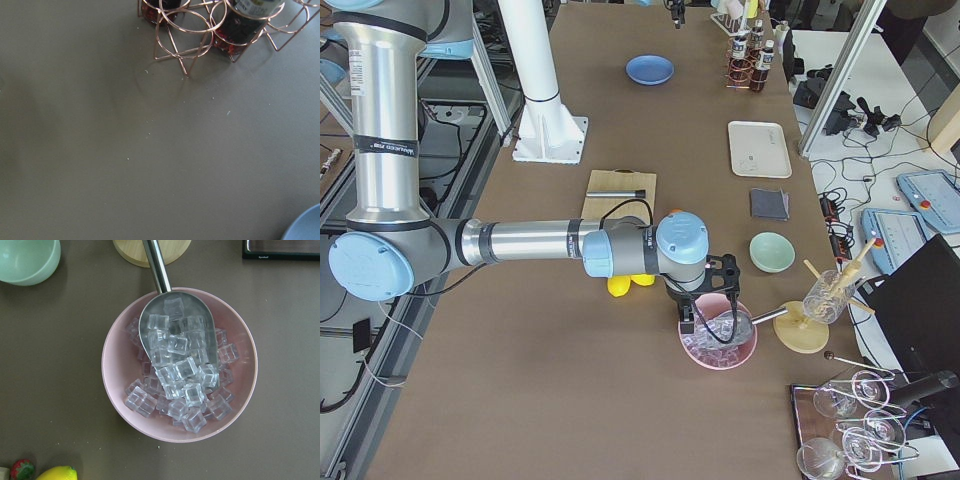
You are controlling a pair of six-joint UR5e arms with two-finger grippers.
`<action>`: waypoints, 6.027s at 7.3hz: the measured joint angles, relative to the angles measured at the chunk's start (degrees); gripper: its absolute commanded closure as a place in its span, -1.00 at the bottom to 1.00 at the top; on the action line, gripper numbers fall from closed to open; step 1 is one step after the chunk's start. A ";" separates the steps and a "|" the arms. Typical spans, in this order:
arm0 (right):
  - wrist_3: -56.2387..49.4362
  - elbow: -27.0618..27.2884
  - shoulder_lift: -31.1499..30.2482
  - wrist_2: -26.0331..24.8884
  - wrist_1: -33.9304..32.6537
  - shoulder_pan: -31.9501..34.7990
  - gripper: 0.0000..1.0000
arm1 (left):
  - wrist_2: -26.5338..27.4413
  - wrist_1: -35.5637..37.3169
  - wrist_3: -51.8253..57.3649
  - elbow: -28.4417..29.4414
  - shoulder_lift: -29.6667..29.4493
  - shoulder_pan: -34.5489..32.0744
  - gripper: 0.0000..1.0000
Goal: Pick orange to plate
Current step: 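Move the left gripper toward the blue plate while the right gripper moves toward the orange, then lower the right gripper over the orange and close on it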
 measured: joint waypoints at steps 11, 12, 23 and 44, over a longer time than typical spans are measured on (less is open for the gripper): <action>14.59 0.02 0.25 0.19 8.59 -6.30 -1.00 | 8.31 -11.40 -12.47 -0.29 1.57 18.24 -0.29; 14.61 -0.06 0.25 0.17 8.59 -6.32 -1.00 | 8.31 -11.46 -12.47 -0.19 1.59 18.69 0.15; 15.00 -0.37 1.26 -0.13 8.59 -7.70 -1.00 | 1.40 -6.06 -21.57 -11.73 1.55 16.29 1.00; 50.79 0.09 17.24 -18.81 8.59 -42.56 -1.00 | 44.52 43.47 -45.82 -20.26 -32.90 49.03 1.00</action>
